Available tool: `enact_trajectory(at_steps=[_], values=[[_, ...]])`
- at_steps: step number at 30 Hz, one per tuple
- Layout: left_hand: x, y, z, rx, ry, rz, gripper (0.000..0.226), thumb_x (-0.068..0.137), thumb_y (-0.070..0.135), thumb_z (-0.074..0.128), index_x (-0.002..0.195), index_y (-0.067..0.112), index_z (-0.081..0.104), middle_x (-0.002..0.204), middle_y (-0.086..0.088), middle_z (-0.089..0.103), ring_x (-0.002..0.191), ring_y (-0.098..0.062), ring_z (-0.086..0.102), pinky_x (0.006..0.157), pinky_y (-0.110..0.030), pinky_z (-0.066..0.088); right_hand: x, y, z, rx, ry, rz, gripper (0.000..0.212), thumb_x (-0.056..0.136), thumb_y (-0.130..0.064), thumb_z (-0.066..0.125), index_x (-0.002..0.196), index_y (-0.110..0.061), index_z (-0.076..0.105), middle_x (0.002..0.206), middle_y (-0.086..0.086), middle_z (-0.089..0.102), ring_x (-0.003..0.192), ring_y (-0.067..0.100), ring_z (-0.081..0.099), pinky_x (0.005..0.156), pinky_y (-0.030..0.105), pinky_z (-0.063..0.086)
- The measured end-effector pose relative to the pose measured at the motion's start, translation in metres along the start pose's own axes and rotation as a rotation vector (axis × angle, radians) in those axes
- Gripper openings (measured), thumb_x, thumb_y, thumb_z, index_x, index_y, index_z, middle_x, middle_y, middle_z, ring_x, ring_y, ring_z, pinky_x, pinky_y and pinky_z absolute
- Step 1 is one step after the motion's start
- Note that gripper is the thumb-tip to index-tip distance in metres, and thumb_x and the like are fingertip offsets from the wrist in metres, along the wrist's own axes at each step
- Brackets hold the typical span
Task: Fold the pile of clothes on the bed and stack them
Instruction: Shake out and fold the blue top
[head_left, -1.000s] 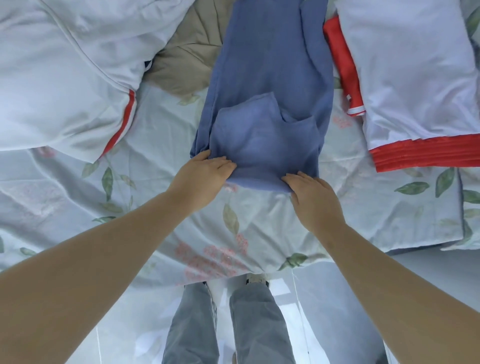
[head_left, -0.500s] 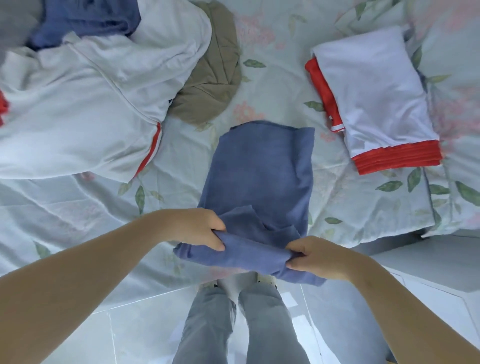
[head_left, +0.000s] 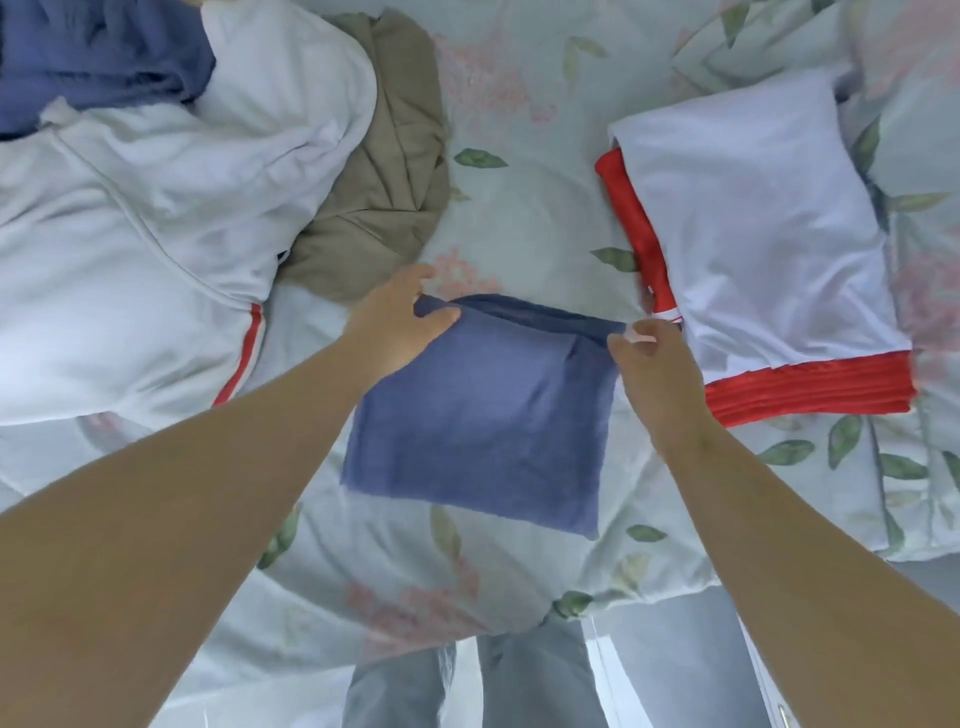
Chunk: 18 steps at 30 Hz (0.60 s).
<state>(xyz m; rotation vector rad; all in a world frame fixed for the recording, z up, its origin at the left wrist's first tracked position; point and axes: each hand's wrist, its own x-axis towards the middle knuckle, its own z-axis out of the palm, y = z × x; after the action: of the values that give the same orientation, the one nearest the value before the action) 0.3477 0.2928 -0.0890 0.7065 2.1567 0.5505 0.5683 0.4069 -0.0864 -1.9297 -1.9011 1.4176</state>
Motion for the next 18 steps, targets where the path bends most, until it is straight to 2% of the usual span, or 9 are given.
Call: enact_trajectory(at_steps=[3,5,7,9,10,12,14,16,18], values=[[-0.005,-0.025,0.021,-0.166,0.088,-0.222,0.089,0.08,0.048,0.068,0.148,0.018,0.02,0.15,-0.001,0.031,0.132,-0.022,0.04,0.104,-0.037,0.039,-0.005,0.018,0.017,0.142,-0.001,0.177,0.07,0.084,-0.041,0.064,0.142,-0.017,0.032,0.124,0.002,0.052,0.114,0.027,0.051,0.096,0.044,0.045],[-0.02,-0.041,0.033,-0.186,0.108,-0.324,0.091,0.075,0.051,0.072,0.145,0.017,0.025,0.145,-0.004,0.038,0.129,-0.025,0.043,0.103,-0.043,0.041,-0.017,0.033,0.031,0.079,0.007,0.28,0.081,0.078,-0.048,0.069,0.142,-0.014,0.031,0.134,0.008,0.047,0.121,0.031,0.047,0.099,0.05,0.043],[-0.033,-0.049,0.043,-0.301,0.129,-0.38,0.076,0.073,0.048,0.075,0.131,0.016,0.038,0.127,0.0,0.052,0.114,-0.023,0.054,0.088,-0.04,0.05,-0.024,0.041,0.039,0.103,0.005,0.321,0.074,0.075,-0.046,0.072,0.132,-0.012,0.039,0.122,0.007,0.055,0.111,0.029,0.054,0.09,0.045,0.048],[-0.038,-0.047,0.048,-0.463,0.109,-0.424,0.059,0.075,0.042,0.075,0.119,0.018,0.043,0.11,0.005,0.06,0.097,-0.016,0.061,0.07,-0.029,0.051,-0.025,0.038,0.043,0.268,-0.058,0.364,0.052,0.077,-0.035,0.074,0.114,-0.013,0.044,0.104,0.001,0.059,0.091,0.018,0.059,0.07,0.032,0.05],[-0.038,-0.044,0.048,-0.494,0.095,-0.433,0.051,0.076,0.04,0.075,0.113,0.019,0.047,0.104,0.005,0.062,0.091,-0.015,0.063,0.065,-0.028,0.05,-0.024,0.036,0.043,0.327,-0.103,0.367,0.039,0.079,-0.029,0.073,0.103,-0.015,0.046,0.098,0.0,0.06,0.085,0.015,0.06,0.065,0.029,0.049],[-0.033,-0.036,0.046,-0.503,0.102,-0.417,0.028,0.079,0.038,0.074,0.097,0.023,0.057,0.092,0.006,0.067,0.085,-0.017,0.065,0.063,-0.03,0.051,-0.021,0.03,0.04,0.373,-0.185,0.325,0.016,0.084,-0.023,0.068,0.088,-0.018,0.054,0.09,0.001,0.065,0.085,0.02,0.064,0.07,0.035,0.054],[-0.03,-0.023,0.039,-0.528,0.104,-0.378,0.015,0.082,0.036,0.071,0.088,0.03,0.059,0.085,0.008,0.07,0.081,-0.016,0.068,0.061,-0.028,0.052,-0.019,0.022,0.031,0.444,-0.248,0.278,0.004,0.088,-0.024,0.064,0.088,-0.023,0.06,0.089,-0.001,0.07,0.088,0.02,0.067,0.08,0.044,0.056],[-0.025,-0.002,0.029,-0.595,0.06,-0.299,0.011,0.084,0.036,0.069,0.091,0.032,0.061,0.084,0.012,0.073,0.078,-0.011,0.07,0.058,-0.023,0.053,-0.018,0.015,0.018,0.569,-0.268,0.235,0.004,0.09,-0.025,0.061,0.092,-0.029,0.062,0.089,-0.01,0.073,0.085,0.012,0.069,0.079,0.04,0.058],[-0.017,0.026,0.018,-0.601,0.002,-0.19,0.011,0.086,0.035,0.067,0.096,0.033,0.063,0.089,0.014,0.073,0.082,-0.007,0.07,0.063,-0.023,0.054,-0.014,0.005,-0.003,0.678,-0.217,0.174,0.008,0.091,-0.027,0.06,0.096,-0.033,0.063,0.093,-0.017,0.072,0.086,0.005,0.069,0.073,0.03,0.058]])
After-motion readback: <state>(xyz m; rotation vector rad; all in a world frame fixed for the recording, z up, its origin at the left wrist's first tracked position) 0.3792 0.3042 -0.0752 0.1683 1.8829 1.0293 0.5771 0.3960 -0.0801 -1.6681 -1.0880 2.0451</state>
